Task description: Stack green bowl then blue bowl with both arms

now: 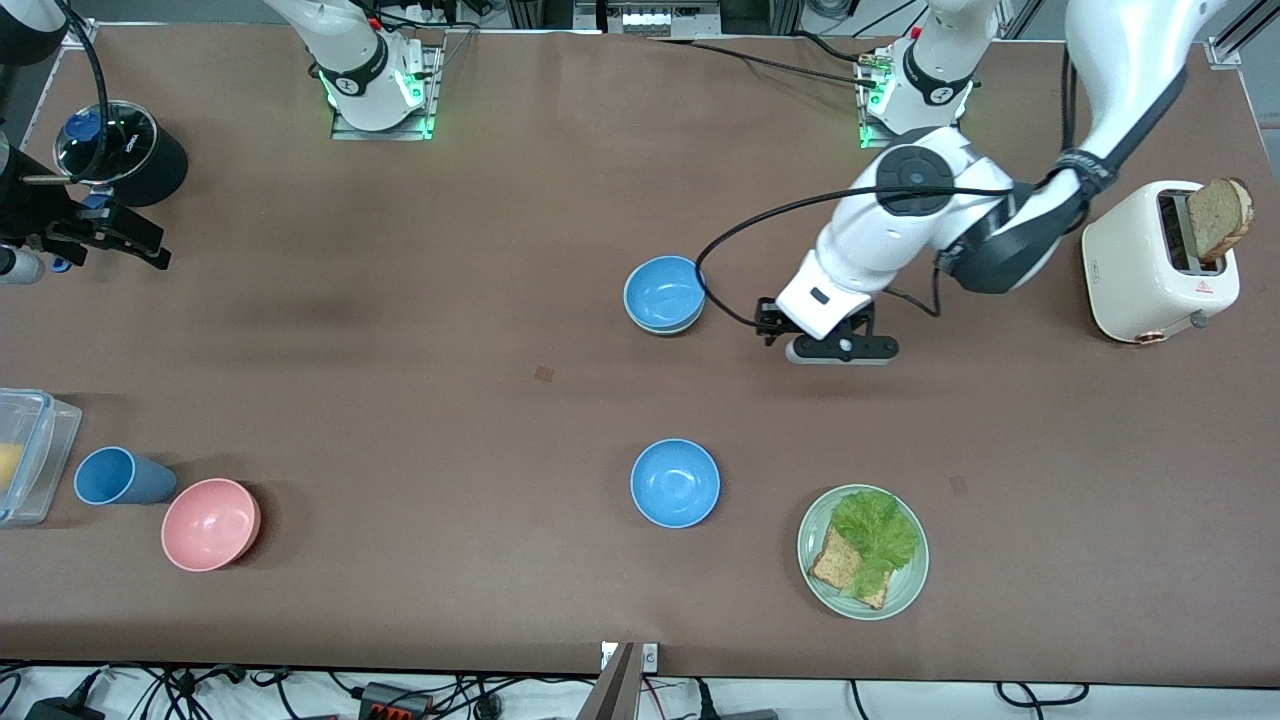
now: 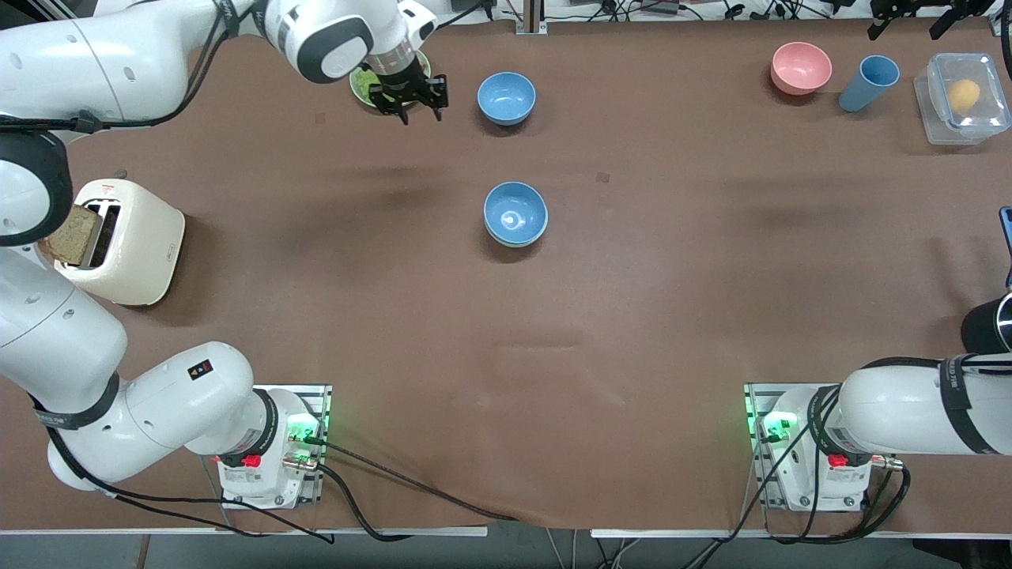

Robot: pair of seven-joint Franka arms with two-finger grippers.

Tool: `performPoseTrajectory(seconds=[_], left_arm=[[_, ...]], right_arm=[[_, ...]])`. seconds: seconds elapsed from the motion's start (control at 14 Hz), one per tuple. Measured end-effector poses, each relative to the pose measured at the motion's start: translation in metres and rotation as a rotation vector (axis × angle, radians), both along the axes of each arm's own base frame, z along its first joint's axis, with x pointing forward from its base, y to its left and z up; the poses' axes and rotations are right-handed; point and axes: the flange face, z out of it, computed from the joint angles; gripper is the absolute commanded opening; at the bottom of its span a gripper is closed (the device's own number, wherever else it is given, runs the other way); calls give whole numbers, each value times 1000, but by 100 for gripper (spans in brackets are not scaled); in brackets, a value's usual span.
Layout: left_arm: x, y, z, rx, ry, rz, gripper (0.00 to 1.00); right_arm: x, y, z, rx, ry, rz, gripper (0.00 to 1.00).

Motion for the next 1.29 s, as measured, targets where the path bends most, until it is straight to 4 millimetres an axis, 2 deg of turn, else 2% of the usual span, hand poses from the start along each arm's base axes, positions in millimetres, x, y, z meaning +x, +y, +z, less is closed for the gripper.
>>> performPoseTrajectory(seconds=[0.14, 0.36, 0.57, 0.71, 0.86, 1.0, 1.14, 1.29], left_arm=[[12, 26, 16, -5, 28, -49, 100], [46, 75, 50, -62, 86, -82, 100], [74, 144, 59, -153, 119, -105, 100], [80, 191, 66, -172, 111, -108, 100], [78, 234, 79, -141, 109, -43, 100], [69, 271, 103, -83, 94, 21, 100], [54, 293, 142, -52, 59, 62, 100], [30, 306, 176, -41, 77, 82, 100]], right_arm=[[0, 0, 0, 0, 0, -1, 100], [0, -1, 0, 0, 0, -2, 100], [0, -1, 0, 0, 1, -2, 100], [-1, -1, 0, 0, 5, 0, 100], [-1, 0, -1, 0, 5, 3, 100], [-1, 0, -1, 0, 8, 4, 100], [-1, 0, -1, 0, 9, 5, 100], [-1, 0, -1, 0, 9, 5, 100]])
